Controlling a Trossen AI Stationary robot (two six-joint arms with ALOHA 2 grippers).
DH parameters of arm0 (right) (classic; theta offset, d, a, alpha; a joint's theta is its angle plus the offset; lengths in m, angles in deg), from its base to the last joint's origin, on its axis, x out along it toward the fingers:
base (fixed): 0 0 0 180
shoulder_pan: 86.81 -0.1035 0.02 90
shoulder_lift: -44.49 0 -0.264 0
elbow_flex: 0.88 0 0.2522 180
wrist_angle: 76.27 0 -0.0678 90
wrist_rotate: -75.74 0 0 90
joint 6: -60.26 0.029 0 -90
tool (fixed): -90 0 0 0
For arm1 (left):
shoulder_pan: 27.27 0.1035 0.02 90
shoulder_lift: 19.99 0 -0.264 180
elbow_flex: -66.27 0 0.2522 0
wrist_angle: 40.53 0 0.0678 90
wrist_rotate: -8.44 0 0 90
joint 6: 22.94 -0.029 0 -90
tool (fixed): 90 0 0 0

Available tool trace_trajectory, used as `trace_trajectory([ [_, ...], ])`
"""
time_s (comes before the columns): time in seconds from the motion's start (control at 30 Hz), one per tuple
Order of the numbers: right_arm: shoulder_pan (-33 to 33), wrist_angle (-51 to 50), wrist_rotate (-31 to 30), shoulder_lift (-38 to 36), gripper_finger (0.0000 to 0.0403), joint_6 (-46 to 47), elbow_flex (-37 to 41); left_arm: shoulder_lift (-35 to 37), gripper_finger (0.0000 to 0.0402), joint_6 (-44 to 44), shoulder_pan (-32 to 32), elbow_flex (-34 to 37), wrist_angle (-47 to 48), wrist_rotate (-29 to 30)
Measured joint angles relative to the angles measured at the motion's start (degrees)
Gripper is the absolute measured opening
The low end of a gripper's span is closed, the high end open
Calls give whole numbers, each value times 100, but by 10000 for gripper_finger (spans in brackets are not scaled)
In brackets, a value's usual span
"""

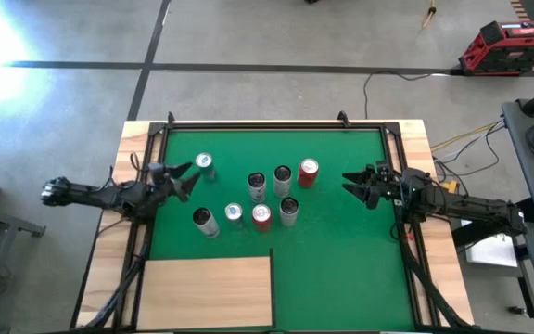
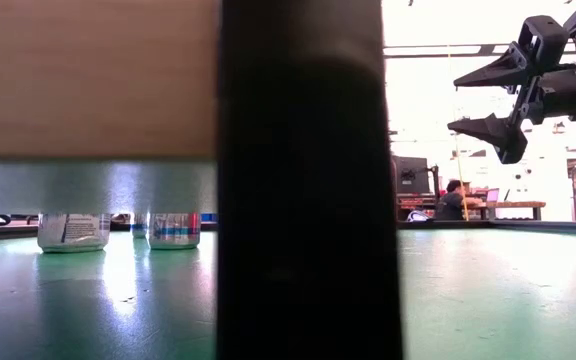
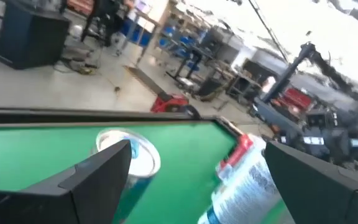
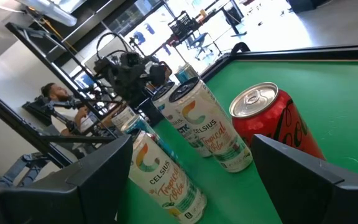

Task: Place canned beverage on shelf
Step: Put the top blue soda can on the shelf

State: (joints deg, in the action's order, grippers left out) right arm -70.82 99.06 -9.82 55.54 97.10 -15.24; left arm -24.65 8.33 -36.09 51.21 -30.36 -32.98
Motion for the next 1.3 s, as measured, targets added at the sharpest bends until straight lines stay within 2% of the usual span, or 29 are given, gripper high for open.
trace_trajectory([
  [0.17, 0, 0, 0, 0, 318, 0, 0, -289, 355, -899, 1, 0, -905, 100],
  [0.3, 0, -2, 0, -2, 318, 0, 0, -670, 355, -646, 2, -8, -1475, 602],
  [0.43, 0, -2, 2, -2, 318, 2, 0, -1207, 355, -3, 4, -374, -1055, 663],
  [0.57, 0, -2, 0, -2, 318, 0, 2, -2132, 355, 353, 4, -1183, -493, 646],
  [0.67, 0, -4, 0, -2, 318, 2, 2, -2857, 355, 690, 4, -2109, 497, 689],
  [0.73, 0, -4, 1, -2, 318, 0, 2, -3343, 355, 1214, 7, -2863, 1603, 731],
  [0.87, 0, -4, 0, -2, 318, 2, 2, -4327, 355, 3006, 132, -4389, 4318, 668],
  [1.0, 0, -4, 0, -2, 318, 2, 2, -5304, 355, 4876, 482, -5707, 6562, -45],
  [1.07, 1, -4, 0, -2, 318, 1, 2, -5685, 355, 5310, 730, -6183, 7083, -667],
  [1.17, 0, -4, 0, -2, 318, 0, 2, -6109, 355, 5508, 1166, -6687, 7633, -1595],
  [1.3, 0, -4, 0, -2, 318, 0, 2, -6454, 355, 5363, 1858, -6969, 7797, -2268],
])
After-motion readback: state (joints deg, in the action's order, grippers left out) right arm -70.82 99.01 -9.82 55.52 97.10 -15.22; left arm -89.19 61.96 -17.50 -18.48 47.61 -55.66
